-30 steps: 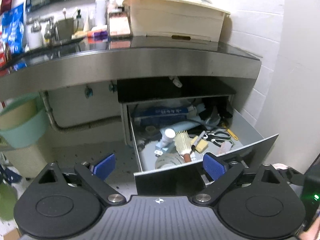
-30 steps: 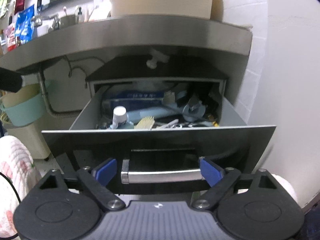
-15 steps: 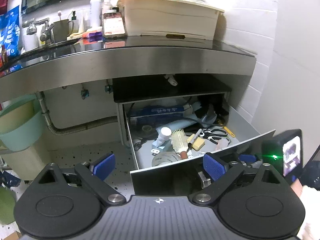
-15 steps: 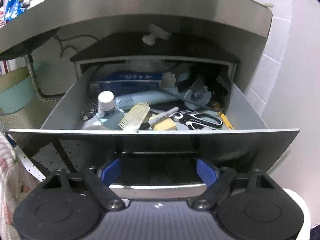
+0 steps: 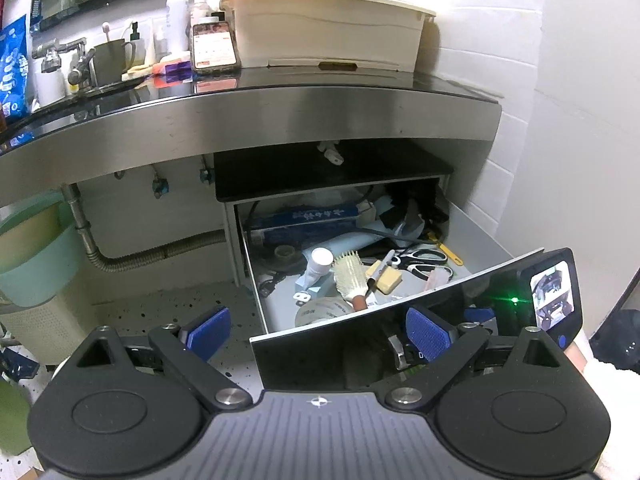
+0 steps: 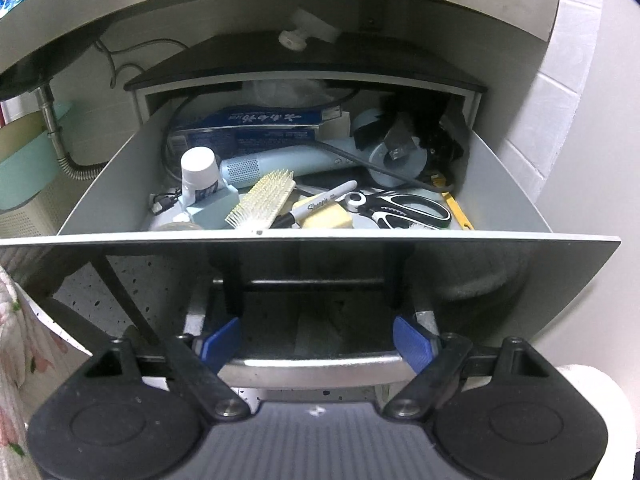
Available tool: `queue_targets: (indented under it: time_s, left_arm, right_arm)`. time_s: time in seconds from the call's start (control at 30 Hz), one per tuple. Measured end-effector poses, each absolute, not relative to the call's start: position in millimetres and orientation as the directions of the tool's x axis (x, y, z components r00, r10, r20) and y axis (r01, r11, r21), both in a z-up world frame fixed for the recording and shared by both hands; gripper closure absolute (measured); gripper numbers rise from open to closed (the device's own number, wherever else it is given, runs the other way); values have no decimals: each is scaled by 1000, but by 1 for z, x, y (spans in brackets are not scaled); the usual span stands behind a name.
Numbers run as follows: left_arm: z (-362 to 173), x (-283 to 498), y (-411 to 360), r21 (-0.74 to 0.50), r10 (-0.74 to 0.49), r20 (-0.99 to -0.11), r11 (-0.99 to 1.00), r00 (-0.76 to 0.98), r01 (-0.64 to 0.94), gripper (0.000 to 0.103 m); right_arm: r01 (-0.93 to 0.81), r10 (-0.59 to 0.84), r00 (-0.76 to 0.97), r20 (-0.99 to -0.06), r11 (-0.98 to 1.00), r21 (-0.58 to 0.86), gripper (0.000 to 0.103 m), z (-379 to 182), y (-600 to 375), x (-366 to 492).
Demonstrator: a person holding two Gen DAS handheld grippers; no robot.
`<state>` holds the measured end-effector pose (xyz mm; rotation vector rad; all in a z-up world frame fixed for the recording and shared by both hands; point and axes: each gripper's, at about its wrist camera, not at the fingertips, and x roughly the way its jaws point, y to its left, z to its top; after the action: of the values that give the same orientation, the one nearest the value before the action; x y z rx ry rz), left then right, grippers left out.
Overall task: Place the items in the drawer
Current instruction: 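Move the right tool to the drawer's silver handle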
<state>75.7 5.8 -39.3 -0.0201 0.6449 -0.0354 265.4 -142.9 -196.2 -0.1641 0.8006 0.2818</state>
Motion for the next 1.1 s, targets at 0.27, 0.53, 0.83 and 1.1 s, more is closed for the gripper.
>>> queue_targets:
  time_s: [0.27, 0.53, 0.83, 1.1]
  left_arm:
    - [-40, 75, 2, -30, -57, -605, 998, 795, 49, 8]
    - [-42, 77, -3, -24, -76, -620, 997, 781, 78, 8]
    - [-39, 72, -14, 11, -88, -612, 993, 786, 119, 8]
    - [-39, 75, -9, -7, -87, -624, 994, 777, 106, 8]
  right_arm:
    - [-305, 186, 660, -728, 952, -34, 12, -196, -145, 269]
    - [-313, 199, 638, -744, 950, -15, 12, -196, -148, 273]
    - [-333, 217, 617, -756, 943, -1, 11, -196, -149, 277]
    - [-344, 215, 608, -764, 939, -10, 0, -199, -143, 280]
